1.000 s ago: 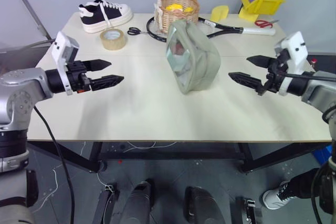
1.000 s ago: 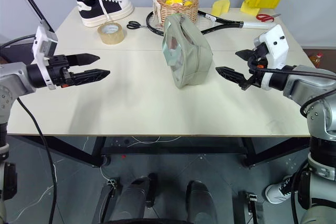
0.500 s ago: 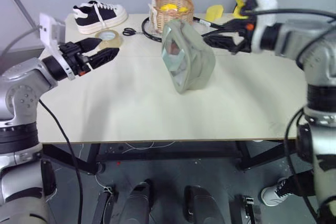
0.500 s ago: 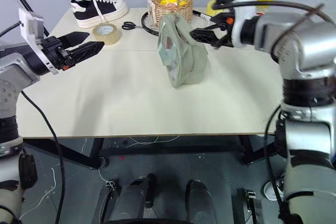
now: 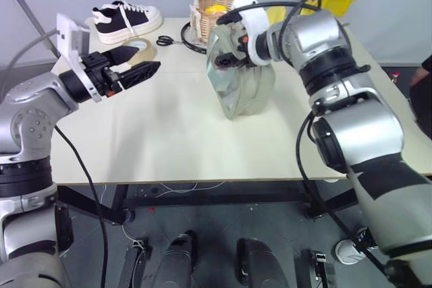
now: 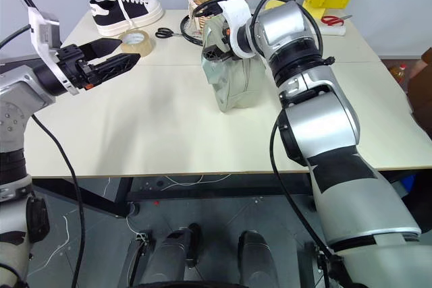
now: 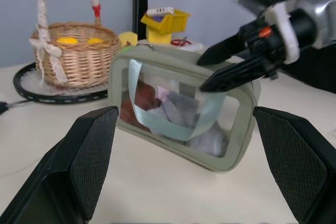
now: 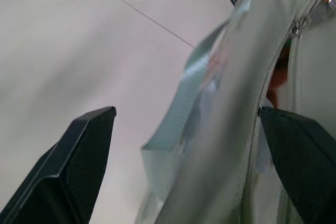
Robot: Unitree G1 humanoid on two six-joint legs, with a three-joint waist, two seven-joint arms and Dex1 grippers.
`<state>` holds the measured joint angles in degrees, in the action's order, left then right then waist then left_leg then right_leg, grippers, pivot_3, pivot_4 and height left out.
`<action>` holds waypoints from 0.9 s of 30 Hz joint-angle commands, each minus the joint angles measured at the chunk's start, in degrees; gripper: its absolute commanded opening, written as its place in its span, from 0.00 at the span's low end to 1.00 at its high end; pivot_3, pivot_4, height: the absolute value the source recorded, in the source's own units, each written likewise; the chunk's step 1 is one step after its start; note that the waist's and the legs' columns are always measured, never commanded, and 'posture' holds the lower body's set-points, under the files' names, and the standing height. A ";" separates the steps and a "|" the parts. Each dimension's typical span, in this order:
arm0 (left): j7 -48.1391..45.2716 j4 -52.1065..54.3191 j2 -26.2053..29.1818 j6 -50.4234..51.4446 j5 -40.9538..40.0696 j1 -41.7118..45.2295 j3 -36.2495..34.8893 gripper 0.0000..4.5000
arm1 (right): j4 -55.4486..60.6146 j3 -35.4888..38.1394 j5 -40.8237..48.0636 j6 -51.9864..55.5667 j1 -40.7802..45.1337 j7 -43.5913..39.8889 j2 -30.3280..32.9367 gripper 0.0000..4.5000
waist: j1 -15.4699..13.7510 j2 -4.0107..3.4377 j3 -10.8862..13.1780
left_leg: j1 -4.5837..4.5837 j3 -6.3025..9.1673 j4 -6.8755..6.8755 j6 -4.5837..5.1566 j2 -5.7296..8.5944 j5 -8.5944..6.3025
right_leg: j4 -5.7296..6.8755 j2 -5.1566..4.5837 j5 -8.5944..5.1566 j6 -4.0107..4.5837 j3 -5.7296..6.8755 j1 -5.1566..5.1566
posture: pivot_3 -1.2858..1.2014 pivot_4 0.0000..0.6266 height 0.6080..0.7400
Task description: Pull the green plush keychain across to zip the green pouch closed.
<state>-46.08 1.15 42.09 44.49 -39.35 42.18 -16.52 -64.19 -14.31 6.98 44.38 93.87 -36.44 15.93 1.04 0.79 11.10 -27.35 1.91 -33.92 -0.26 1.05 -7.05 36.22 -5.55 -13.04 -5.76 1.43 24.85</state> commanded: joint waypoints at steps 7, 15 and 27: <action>0.56 3.94 -0.02 -0.84 -1.12 -0.63 -1.27 1.00 | -6.39 2.72 -5.39 -6.32 4.17 -0.20 -1.82 0.28 | 0.24 -0.02 0.01 | 0.02 0.02 0.01 -0.05 0.00 0.03 | 0.10 0.01 0.00 0.00 0.00 0.05 | 0.52 0.24 0.88; 0.48 4.48 0.15 -1.22 -0.88 -0.70 -0.92 1.00 | -0.93 -0.95 -9.73 -12.54 5.66 -17.61 1.52 0.01 | 0.22 -0.04 0.03 | 0.02 0.03 0.02 -0.06 -0.01 0.04 | 0.11 0.03 0.00 -0.01 0.00 0.07 | 0.52 0.24 0.88; -0.61 3.36 0.34 -1.85 -0.18 0.29 0.29 1.00 | 43.97 -4.05 -5.66 -26.83 -21.10 -50.66 20.28 0.01 | -0.13 -0.03 0.03 | 0.03 0.04 -0.10 -0.12 -0.01 0.07 | 0.14 0.03 -0.02 -0.15 0.03 -0.02 | 0.52 0.24 0.88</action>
<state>-46.23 3.46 41.71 43.88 -39.29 41.16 -15.89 -26.06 -19.94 -0.13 19.91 72.25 -85.90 34.44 0.91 0.76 11.13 -27.31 1.95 -34.03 -0.39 1.04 -6.98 36.38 -5.52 -13.06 -5.90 1.46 24.83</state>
